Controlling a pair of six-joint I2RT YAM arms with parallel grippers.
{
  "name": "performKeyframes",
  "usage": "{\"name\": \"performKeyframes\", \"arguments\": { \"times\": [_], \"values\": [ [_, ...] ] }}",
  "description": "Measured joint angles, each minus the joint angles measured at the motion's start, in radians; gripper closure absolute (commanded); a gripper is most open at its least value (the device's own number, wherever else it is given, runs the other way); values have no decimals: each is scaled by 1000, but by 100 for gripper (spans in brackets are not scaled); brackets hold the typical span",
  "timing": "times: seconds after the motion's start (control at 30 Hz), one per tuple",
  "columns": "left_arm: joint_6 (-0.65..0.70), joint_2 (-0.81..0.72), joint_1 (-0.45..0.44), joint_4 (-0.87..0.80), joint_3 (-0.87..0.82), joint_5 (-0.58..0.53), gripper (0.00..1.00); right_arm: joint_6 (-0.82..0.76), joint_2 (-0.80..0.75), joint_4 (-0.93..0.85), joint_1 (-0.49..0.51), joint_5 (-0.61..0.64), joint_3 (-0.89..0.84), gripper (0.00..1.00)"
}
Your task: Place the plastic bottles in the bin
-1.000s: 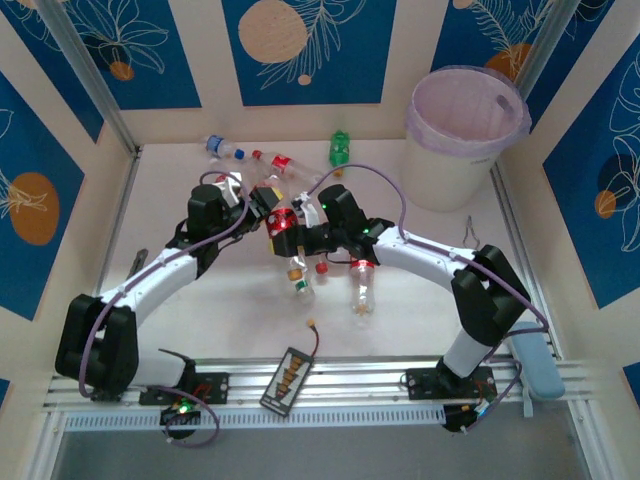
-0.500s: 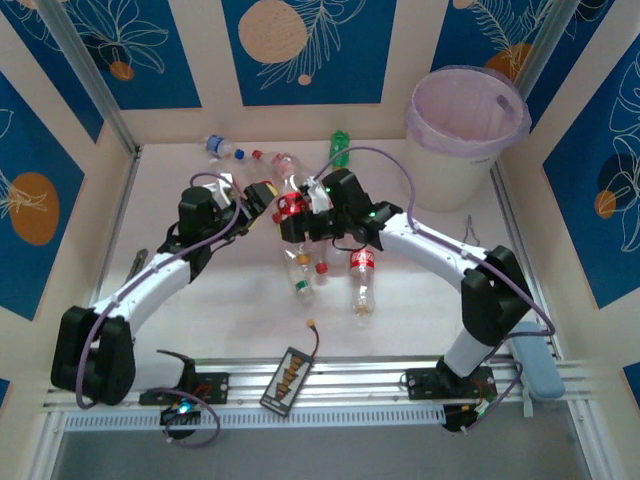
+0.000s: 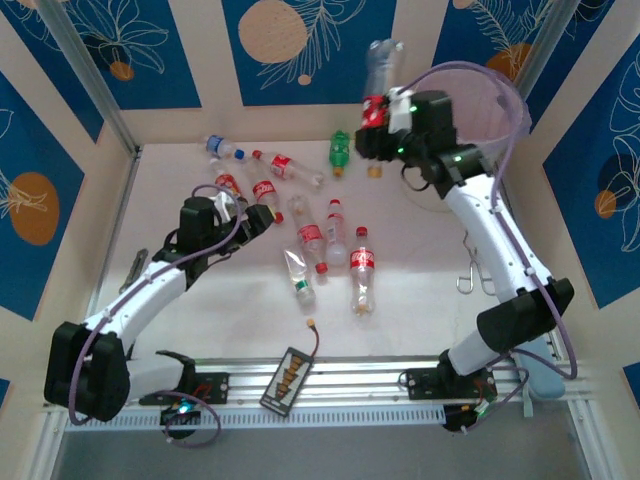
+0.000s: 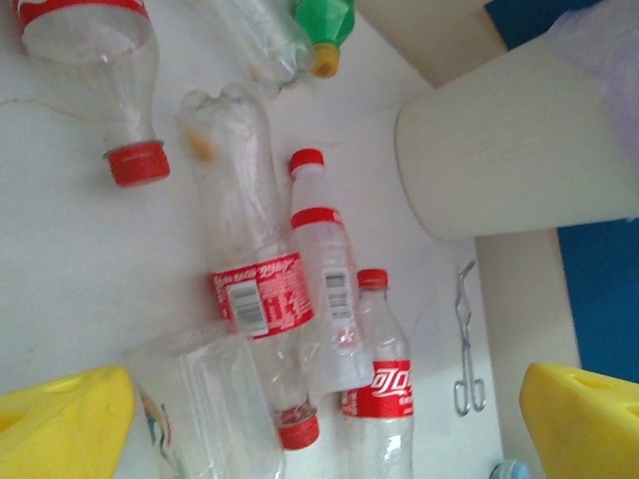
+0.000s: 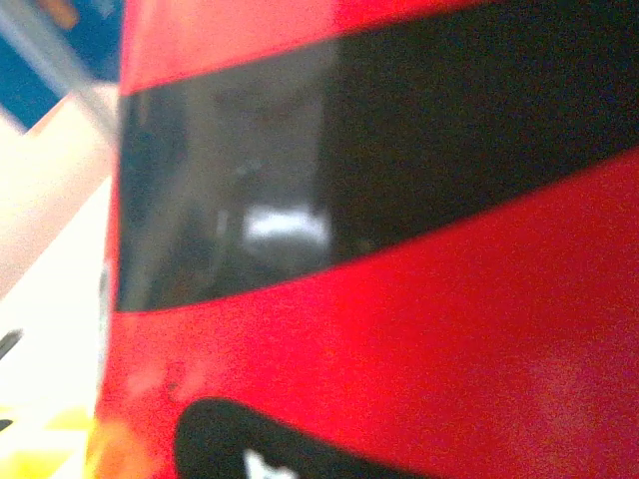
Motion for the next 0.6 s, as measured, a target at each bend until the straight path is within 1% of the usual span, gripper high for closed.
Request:
{"name": "performKeyframes", "arguments": {
  "times": [0.1,0.17,0.23,0.37,0.6],
  "values": [
    [19,-13,-4,-16,-11,-5,2,-14,26,14,-102,47,81,81],
    [27,-17,-5,-22,-16,-11,2,-19,53,37,-158,74,118,83],
    [37,-17,-5,-26,-18,-11,2,-21,91,77,-211,98,145,88],
    [41,-15,-5,-25,-18,-11,2,-22,185,142,-270,127,188,90],
    [44,-9,-6,-26,-22,-15,3,-33,378,164,-329,171,330,91]
  ]
}}
